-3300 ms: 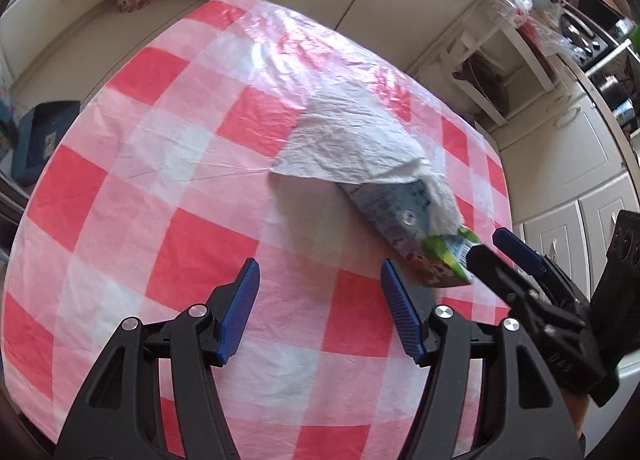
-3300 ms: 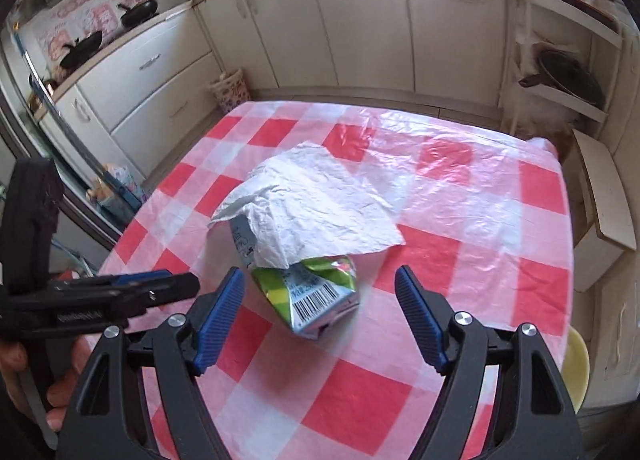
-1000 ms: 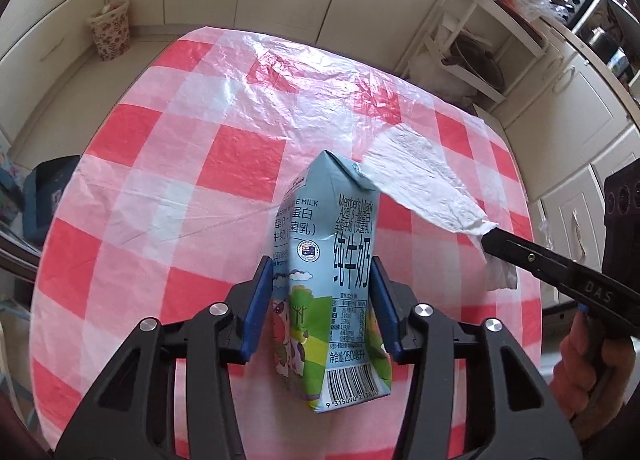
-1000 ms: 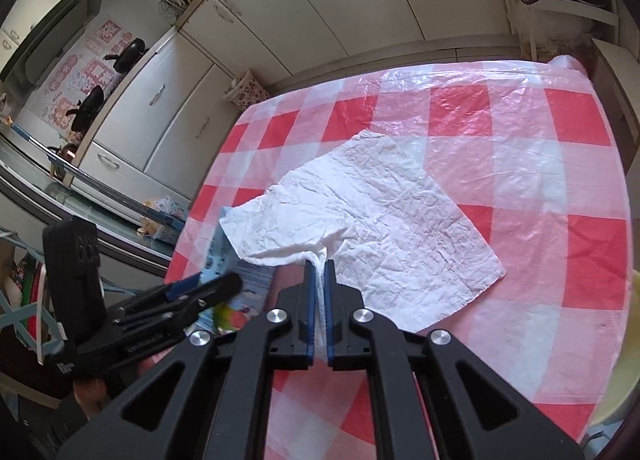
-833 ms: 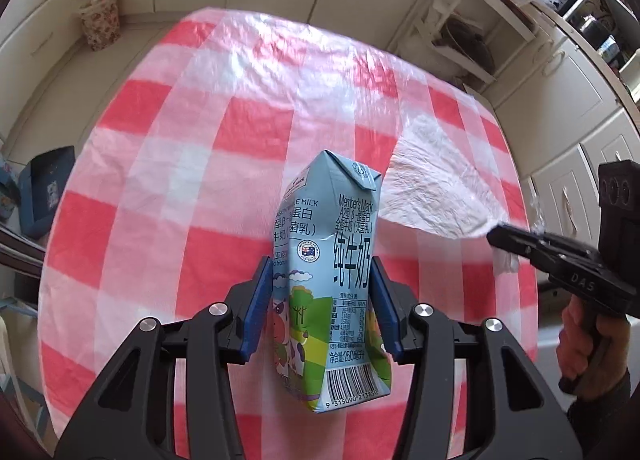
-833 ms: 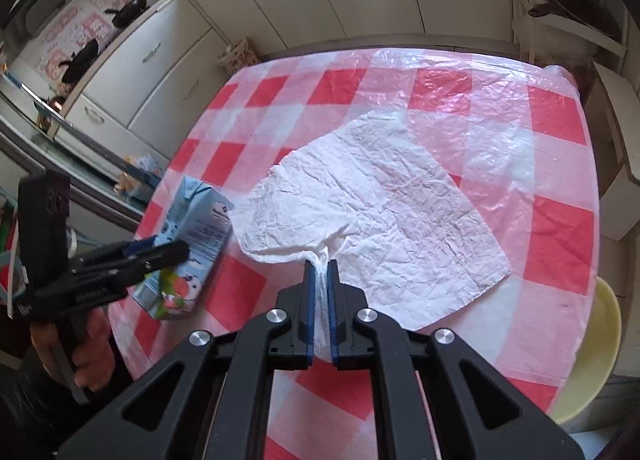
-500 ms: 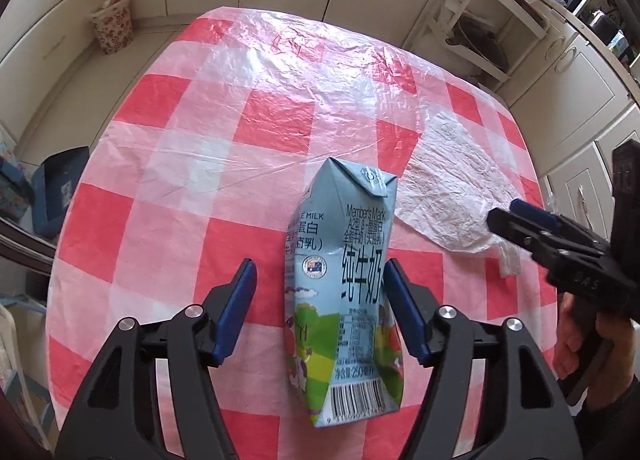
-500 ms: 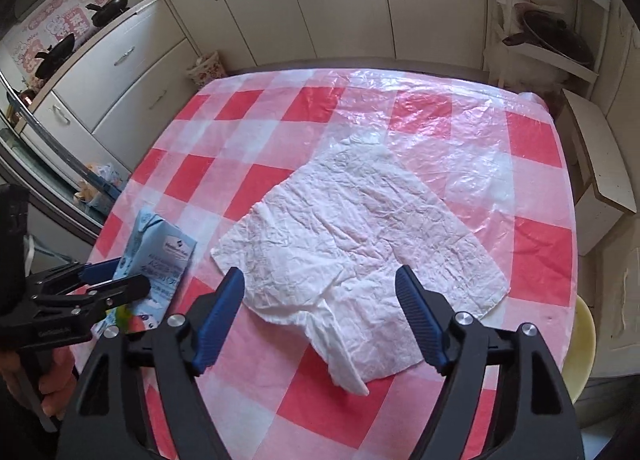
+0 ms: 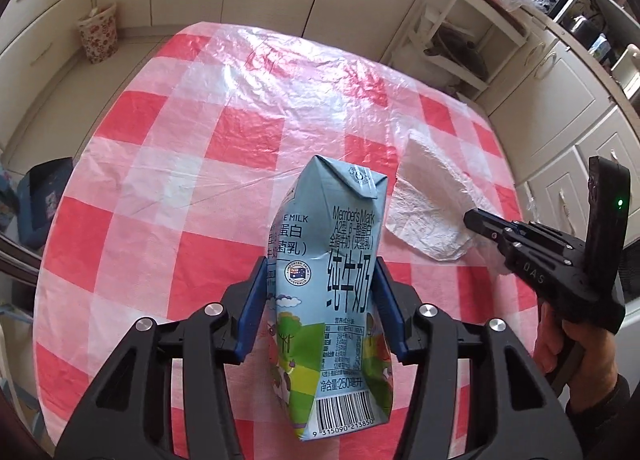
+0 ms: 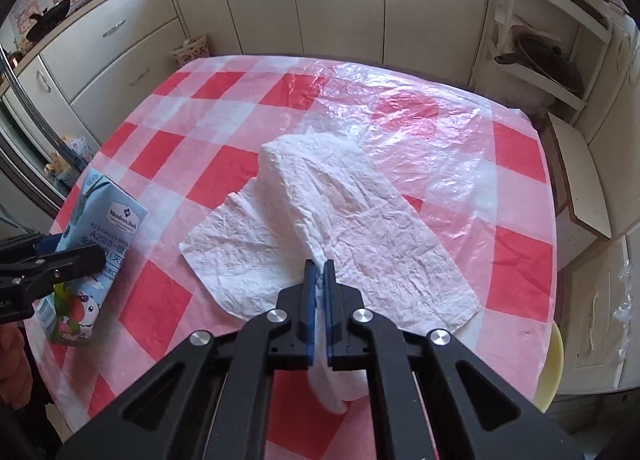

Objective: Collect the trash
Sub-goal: 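Drop the tissue sheet into the yellow bucket with the right gripper while the left drops the carton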

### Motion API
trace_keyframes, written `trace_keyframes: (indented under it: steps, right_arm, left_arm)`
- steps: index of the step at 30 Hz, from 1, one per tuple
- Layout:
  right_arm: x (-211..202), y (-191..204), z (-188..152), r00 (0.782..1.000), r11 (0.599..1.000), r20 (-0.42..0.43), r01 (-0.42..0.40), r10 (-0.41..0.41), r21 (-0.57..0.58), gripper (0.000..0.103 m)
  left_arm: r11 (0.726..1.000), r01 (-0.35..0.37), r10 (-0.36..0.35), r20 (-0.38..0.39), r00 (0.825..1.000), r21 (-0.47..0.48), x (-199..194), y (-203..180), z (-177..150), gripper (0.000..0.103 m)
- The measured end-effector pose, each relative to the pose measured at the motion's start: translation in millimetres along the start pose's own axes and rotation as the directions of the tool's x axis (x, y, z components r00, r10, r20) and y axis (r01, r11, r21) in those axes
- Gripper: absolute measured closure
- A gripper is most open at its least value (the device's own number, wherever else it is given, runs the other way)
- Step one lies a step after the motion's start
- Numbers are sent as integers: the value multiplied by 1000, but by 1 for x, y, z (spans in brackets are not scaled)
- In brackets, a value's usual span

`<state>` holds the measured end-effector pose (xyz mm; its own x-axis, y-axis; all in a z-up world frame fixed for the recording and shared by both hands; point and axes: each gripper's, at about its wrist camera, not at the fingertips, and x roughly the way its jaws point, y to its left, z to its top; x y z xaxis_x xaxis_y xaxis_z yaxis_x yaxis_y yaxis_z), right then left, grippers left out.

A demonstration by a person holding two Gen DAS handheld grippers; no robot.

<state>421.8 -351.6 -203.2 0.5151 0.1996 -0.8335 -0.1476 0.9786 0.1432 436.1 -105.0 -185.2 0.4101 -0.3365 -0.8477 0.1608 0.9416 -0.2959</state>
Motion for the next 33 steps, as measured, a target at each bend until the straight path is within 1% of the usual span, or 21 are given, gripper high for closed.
trace_keyframes:
  steps: [3, 5, 8, 11, 13, 15, 17, 20, 24, 25, 26, 27, 28, 30, 31, 32, 33]
  right_arm:
    - [-25, -24, 4, 998, 996, 58, -35, 30, 86, 99]
    - [-40, -43, 3, 995, 990, 92, -36, 24, 134, 99]
    - [-62, -78, -4, 992, 980, 122, 12, -38, 201, 99]
    - [-74, -112, -16, 987, 963, 118, 75, -109, 260, 99]
    - [-76, -136, -30, 980, 945, 85, 150, -181, 289, 99]
    - [-69, -159, -47, 968, 923, 22, 232, -250, 307, 99]
    - [-56, -181, -65, 959, 899, -50, 280, -279, 337, 99]
    - [-29, -209, -94, 946, 871, -154, 324, -286, 369, 99]
    - [2, -228, -114, 934, 862, -262, 332, -243, 383, 98]
    - [4, -234, -118, 936, 855, -276, 321, -220, 406, 88]
    - [1, -240, -121, 943, 844, -265, 302, -199, 443, 77]
    - [-5, -243, -121, 951, 831, -242, 288, -191, 476, 54]
    - [-16, -249, -121, 962, 813, -205, 265, -183, 519, 49]
    - [-42, -259, -118, 981, 768, -118, 194, -153, 611, 49]
    - [-61, -263, -116, 987, 736, -55, 150, -152, 660, 48]
    - [-78, -266, -114, 988, 709, 3, 111, -157, 696, 46]
    - [-93, -268, -111, 985, 692, 54, 77, -166, 718, 45]
  left_arm:
    - [1000, 24, -25, 17, 1000, 7, -4, -6, -2, 55]
    - [999, 43, -44, 29, 999, 13, -5, -10, -3, 55]
    - [997, 73, -74, 42, 996, 33, -8, -21, -5, 55]
    - [993, 101, -104, 42, 994, 65, -7, -37, -8, 55]
    - [989, 117, -121, 39, 992, 94, -6, -51, -10, 55]
    - [984, 138, -142, 32, 989, 116, -5, -62, -13, 55]
    - [978, 159, -163, 20, 986, 134, -5, -73, -17, 55]
    - [971, 176, -179, 6, 984, 163, -4, -90, -23, 55]
    - [958, 201, -202, -17, 979, 203, -4, -123, -30, 55]
    - [955, 209, -209, -23, 978, 209, -3, -131, -30, 55]
    - [952, 224, -223, -31, 974, 210, -1, -143, -31, 55]
    - [949, 239, -237, -37, 971, 206, 0, -152, -32, 55]
    - [945, 257, -253, -46, 966, 204, 4, -166, -33, 55]
    - [936, 278, -272, -58, 960, 214, 12, -193, -34, 55]
    - [932, 286, -278, -67, 958, 223, 17, -206, -36, 55]
    - [927, 293, -282, -81, 956, 235, 25, -225, -39, 55]
    - [923, 298, -283, -96, 954, 244, 32, -241, -41, 55]
